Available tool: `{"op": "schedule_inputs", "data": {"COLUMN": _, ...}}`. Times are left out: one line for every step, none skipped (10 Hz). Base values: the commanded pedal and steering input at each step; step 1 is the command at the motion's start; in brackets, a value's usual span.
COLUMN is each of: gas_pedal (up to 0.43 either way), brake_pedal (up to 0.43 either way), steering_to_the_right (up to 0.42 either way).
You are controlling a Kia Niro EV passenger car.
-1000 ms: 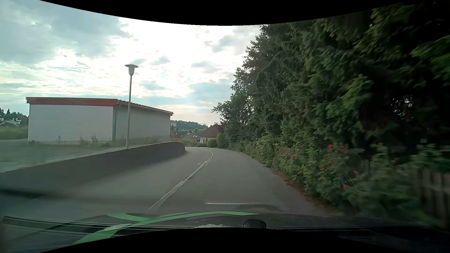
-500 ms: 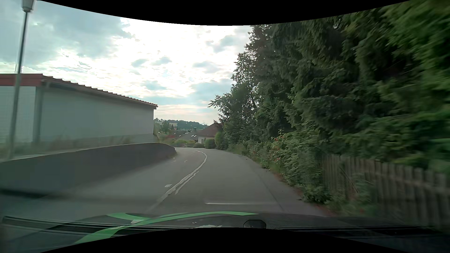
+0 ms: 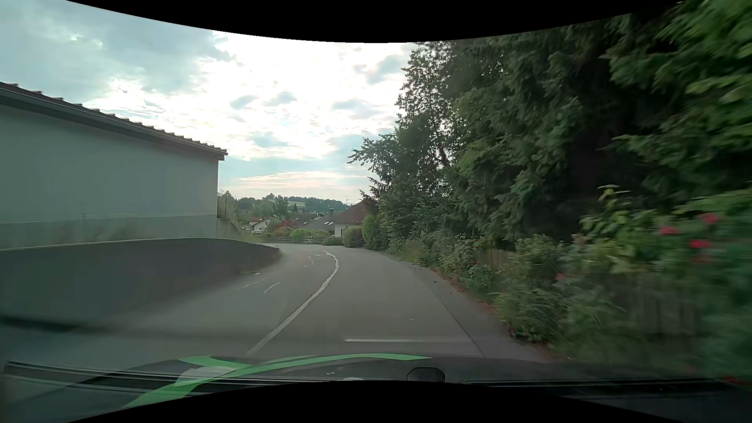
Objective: Follow the waypoints while adhering to traffic rules and regulations
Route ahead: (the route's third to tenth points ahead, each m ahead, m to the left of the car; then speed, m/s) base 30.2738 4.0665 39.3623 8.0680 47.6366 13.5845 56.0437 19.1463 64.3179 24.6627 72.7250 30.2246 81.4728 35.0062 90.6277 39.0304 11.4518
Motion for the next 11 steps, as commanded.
{"op": "schedule_inputs", "data": {"gas_pedal": 0.000, "brake_pedal": 0.037, "steering_to_the_right": -0.036}}
{"op": "schedule_inputs", "data": {"gas_pedal": 0.000, "brake_pedal": 0.055, "steering_to_the_right": -0.040}}
{"op": "schedule_inputs", "data": {"gas_pedal": 0.000, "brake_pedal": 0.079, "steering_to_the_right": -0.044}}
{"op": "schedule_inputs", "data": {"gas_pedal": 0.000, "brake_pedal": 0.091, "steering_to_the_right": -0.046}}
{"op": "schedule_inputs", "data": {"gas_pedal": 0.000, "brake_pedal": 0.098, "steering_to_the_right": -0.046}}
{"op": "schedule_inputs", "data": {"gas_pedal": 0.000, "brake_pedal": 0.085, "steering_to_the_right": -0.048}}
{"op": "schedule_inputs", "data": {"gas_pedal": 0.000, "brake_pedal": 0.055, "steering_to_the_right": -0.050}}
{"op": "schedule_inputs", "data": {"gas_pedal": 0.000, "brake_pedal": 0.000, "steering_to_the_right": -0.054}}
{"op": "schedule_inputs", "data": {"gas_pedal": 0.000, "brake_pedal": 0.000, "steering_to_the_right": -0.055}}
{"op": "schedule_inputs", "data": {"gas_pedal": 0.000, "brake_pedal": 0.000, "steering_to_the_right": -0.055}}
{"op": "schedule_inputs", "data": {"gas_pedal": 0.000, "brake_pedal": 0.000, "steering_to_the_right": -0.057}}
